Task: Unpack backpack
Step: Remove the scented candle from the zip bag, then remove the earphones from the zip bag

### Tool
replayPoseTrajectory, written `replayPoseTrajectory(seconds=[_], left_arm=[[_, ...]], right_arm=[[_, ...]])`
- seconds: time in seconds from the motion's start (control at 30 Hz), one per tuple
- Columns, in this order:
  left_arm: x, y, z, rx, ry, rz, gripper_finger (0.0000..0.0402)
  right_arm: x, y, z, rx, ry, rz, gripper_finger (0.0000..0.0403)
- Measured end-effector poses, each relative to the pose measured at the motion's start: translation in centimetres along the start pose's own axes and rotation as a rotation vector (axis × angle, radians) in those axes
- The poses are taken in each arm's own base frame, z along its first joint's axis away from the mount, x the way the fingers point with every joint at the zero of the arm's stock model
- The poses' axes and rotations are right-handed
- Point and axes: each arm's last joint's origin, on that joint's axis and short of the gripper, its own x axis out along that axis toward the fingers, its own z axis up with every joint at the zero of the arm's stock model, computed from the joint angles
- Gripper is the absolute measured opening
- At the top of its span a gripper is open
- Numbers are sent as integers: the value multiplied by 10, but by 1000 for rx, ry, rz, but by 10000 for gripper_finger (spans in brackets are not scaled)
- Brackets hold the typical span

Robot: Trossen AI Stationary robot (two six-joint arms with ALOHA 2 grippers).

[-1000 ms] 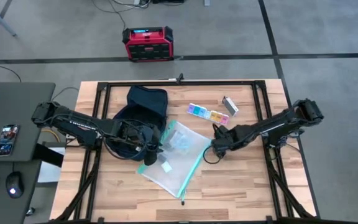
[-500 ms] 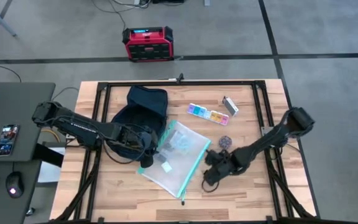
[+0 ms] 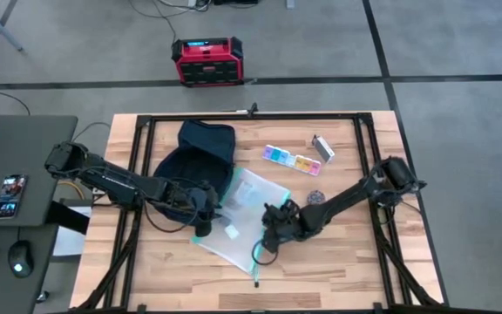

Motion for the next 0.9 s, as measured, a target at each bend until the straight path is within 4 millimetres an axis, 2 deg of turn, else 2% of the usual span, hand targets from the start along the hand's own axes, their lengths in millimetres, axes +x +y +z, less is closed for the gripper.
replayPoseTrajectory(seconds=[0.23,0.47,0.53,0.67,0.8,0.9], left_arm=[[2,3,-6,35,-27,11,125],[4,19,0,173,-68,133,125],[9,28,0,184,-48,159,125],[30,39,-10,228,76,88,125],[46,35,-19,302,213,35,125],[49,26,-16,321,228,-10,125]], right_arm=[[-3,2,24,-31,-58,33,291],[0,0,29,-5,-67,33,291],[0,0,28,8,-66,33,291],[1,-1,30,25,-74,39,291],[1,-1,31,28,-75,38,291],[1,-1,31,26,-72,36,291]])
